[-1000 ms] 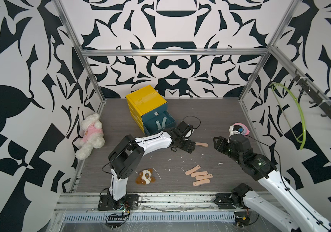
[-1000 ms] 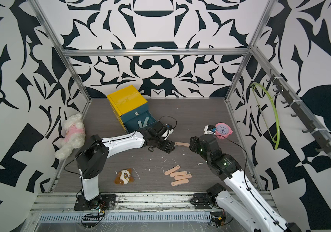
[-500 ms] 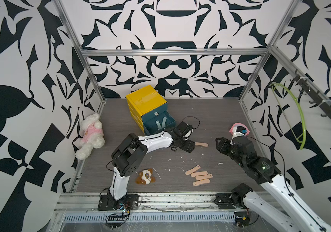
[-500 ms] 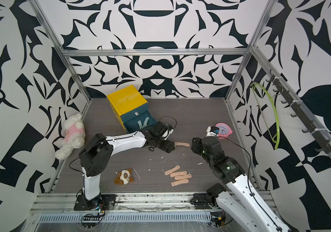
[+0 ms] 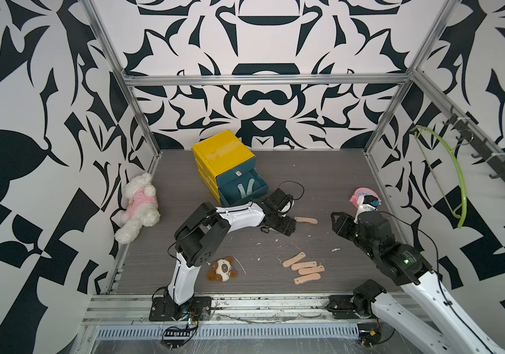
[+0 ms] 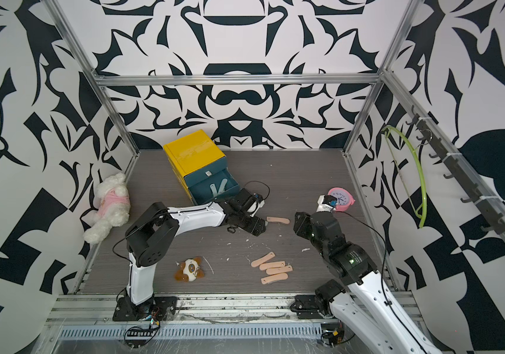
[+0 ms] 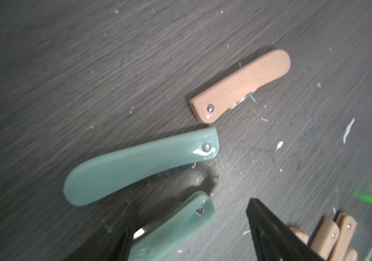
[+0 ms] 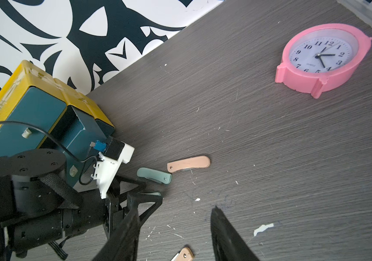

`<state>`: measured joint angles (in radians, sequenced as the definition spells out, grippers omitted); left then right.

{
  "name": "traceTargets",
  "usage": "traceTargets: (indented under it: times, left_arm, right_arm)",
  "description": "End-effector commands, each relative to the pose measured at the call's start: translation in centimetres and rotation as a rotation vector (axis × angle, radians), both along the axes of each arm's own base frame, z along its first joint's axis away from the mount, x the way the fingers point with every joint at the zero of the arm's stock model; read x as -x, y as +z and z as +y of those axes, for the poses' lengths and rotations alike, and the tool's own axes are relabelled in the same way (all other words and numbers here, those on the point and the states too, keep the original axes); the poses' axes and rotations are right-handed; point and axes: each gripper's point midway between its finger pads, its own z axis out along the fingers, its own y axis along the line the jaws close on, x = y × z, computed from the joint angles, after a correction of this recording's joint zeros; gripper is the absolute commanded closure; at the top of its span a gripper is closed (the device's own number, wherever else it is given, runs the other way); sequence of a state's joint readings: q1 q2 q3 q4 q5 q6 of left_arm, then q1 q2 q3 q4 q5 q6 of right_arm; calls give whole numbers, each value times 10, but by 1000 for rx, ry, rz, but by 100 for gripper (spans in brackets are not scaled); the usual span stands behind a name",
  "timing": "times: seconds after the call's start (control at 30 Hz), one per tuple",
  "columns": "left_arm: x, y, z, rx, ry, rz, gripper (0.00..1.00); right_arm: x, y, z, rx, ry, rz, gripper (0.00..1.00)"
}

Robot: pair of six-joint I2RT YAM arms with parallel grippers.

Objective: Place the fruit knives into the drawer by color
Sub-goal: Pick up the fruit knife from the center of the board.

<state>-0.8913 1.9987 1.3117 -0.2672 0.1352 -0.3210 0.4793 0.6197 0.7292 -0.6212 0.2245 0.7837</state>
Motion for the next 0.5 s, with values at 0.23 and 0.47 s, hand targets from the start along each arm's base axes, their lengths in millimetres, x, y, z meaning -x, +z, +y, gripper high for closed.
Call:
traceTargets:
  times: [0.23, 0.47]
  left_arm:
    - [70, -25, 52, -203, -12, 117, 25]
    - [71, -44, 67, -380, -31, 27, 36]
  right_arm:
    - [-1, 9, -7, 21, -25, -36, 46]
    - [-2, 7, -4, 12, -18, -27, 46]
